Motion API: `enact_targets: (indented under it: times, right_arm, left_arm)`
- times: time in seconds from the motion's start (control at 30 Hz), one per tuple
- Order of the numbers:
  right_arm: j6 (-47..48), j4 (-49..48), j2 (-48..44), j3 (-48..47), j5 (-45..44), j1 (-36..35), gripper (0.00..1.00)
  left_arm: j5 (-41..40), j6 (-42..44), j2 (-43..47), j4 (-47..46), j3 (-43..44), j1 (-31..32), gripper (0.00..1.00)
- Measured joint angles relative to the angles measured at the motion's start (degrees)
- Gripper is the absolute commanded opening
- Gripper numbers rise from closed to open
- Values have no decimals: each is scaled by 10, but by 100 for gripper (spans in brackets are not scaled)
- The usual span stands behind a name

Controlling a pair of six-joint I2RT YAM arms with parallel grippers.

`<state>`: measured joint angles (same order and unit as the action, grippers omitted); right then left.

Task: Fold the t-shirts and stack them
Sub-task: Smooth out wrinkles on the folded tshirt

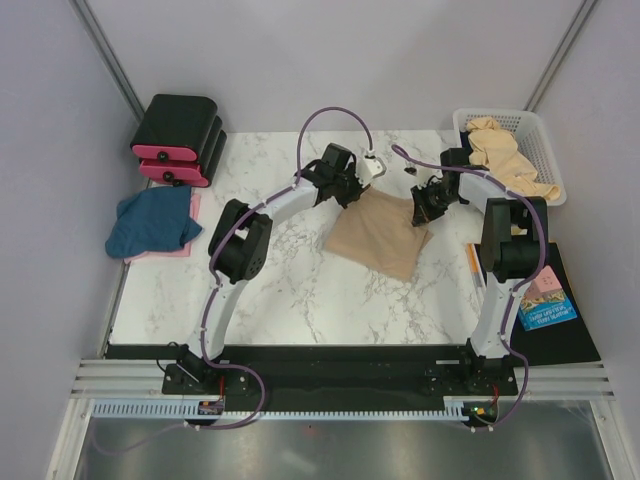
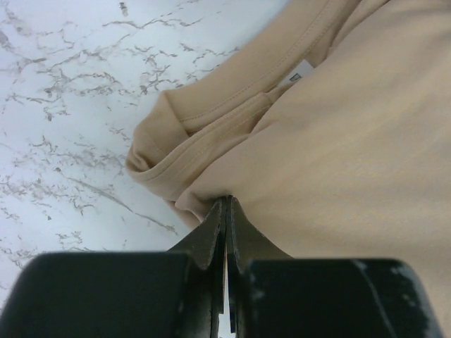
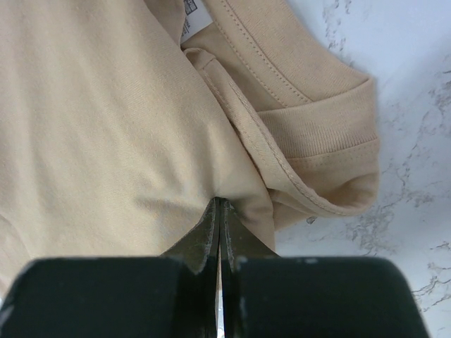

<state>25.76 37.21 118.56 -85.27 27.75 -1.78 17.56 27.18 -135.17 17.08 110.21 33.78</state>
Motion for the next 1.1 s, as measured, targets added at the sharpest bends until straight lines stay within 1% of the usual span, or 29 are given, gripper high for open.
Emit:
enact_targets:
  times: [0.07,0.27,0.3,0.37,0.4,0.47,0.5,0.53,0.57,0.6,0.63,0.7,0.73,0.77,0.8,0.93,1.0,1.1]
  right_arm:
    - [0,0,-1,0,-3,-2,0]
    - [2,-4,-7,5,-12,-7,0]
    - [2,-4,-8,5,-13,-9,1]
    - [2,-4,-13,8,-16,-11,6]
    - [2,-3,-17,10,-17,-12,22]
    - [-1,1,-31,14,-21,-15,43]
    - [-2,4,-40,15,-23,-16,60]
    - [-5,6,-50,15,-24,-17,66]
    - [-5,8,-62,15,-27,-18,73]
    - [-3,11,-76,15,-30,-18,80]
    - [-2,12,-93,15,-35,-19,80]
    - [5,15,-133,15,-47,-21,86]
    - [11,15,-155,15,-55,-21,86]
    - [17,16,-177,15,-63,-21,87]
    - [25,18,-195,15,-70,-21,88]
    - [60,35,-271,15,-112,-23,91]
    - [76,45,-295,15,-134,-23,93]
    - [94,59,-316,15,-157,-23,93]
  left_arm:
    - [-12,0,1,-10,-7,-1,2]
    - [-36,1,26,-44,-69,-3,2]
    - [-40,1,35,-48,-80,-3,2]
    - [-42,5,57,-50,-98,-3,2]
    - [-42,10,72,-50,-109,-4,2]
    - [-39,24,110,-50,-131,-6,2]
    - [-37,30,128,-50,-139,-6,2]
    - [-34,40,151,-48,-149,-7,8]
    - [-27,50,175,-46,-158,-7,21]
    - [-19,66,201,-42,-166,-7,40]
    - [-13,80,222,-39,-171,-6,61]
    - [2,120,279,-39,-204,0,73]
    - [10,142,303,-36,-220,4,90]
    - [15,165,333,-40,-248,14,97]
    - [21,194,359,-38,-274,25,100]
    - [32,289,414,-39,-378,85,99]
    - [24,331,419,-56,-441,119,100]
    - [5,380,416,-83,-532,162,100]
